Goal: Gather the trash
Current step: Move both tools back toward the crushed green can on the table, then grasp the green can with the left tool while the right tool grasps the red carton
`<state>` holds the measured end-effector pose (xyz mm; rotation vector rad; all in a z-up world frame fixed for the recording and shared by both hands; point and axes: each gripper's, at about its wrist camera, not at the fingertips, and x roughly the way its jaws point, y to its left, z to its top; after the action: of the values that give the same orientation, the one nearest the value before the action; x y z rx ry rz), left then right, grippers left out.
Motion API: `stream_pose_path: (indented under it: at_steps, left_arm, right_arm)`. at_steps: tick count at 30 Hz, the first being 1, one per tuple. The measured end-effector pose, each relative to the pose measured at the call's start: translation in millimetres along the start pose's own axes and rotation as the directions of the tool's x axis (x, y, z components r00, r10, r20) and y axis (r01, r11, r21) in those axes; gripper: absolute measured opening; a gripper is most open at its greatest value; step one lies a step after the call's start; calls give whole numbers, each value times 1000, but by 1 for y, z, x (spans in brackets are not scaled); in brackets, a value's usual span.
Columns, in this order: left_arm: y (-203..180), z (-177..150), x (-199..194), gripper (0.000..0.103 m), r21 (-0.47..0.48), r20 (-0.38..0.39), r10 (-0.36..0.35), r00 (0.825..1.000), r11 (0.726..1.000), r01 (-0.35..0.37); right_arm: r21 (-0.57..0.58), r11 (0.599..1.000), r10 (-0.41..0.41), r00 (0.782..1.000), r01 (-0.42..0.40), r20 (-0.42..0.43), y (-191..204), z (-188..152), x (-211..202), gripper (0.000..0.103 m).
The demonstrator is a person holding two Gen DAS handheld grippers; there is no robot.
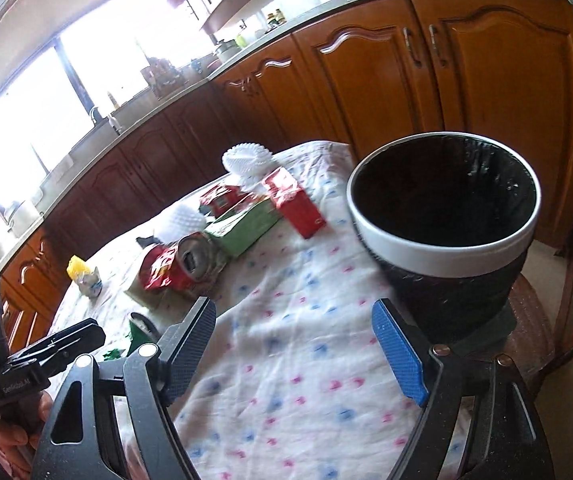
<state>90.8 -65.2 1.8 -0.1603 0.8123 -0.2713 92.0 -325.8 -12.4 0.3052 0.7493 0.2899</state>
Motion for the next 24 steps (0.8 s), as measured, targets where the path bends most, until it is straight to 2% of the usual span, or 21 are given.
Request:
stream_pose_path:
  at_steps: [8,13,18,23,24]
  left_arm:
    - [26,-24,-15,79,26,0,3,1000,1000,-3]
    - [22,-34,-12,82,131,-33,17,999,991,-12]
    - [7,-44,-1,82,283,-27,107,994,954,-95]
    - [9,-45,19,81,324,-39,190,981,931,-167]
    - [10,-45,23,78,330,-37,208,977,926,-184]
  right_arm:
    - [-39,999,18,1000,-19,-23,22,-9,6,82]
    - [-53,998,26,999,-28,-36,29,-10,11,82]
    - [-46,999,24,999,-26,-48,26,-9,19,82]
    - [-40,999,19,999,-21,-49,20,-2,26,82]
    - [-44,999,17,999,-19,-45,19,0,28,82]
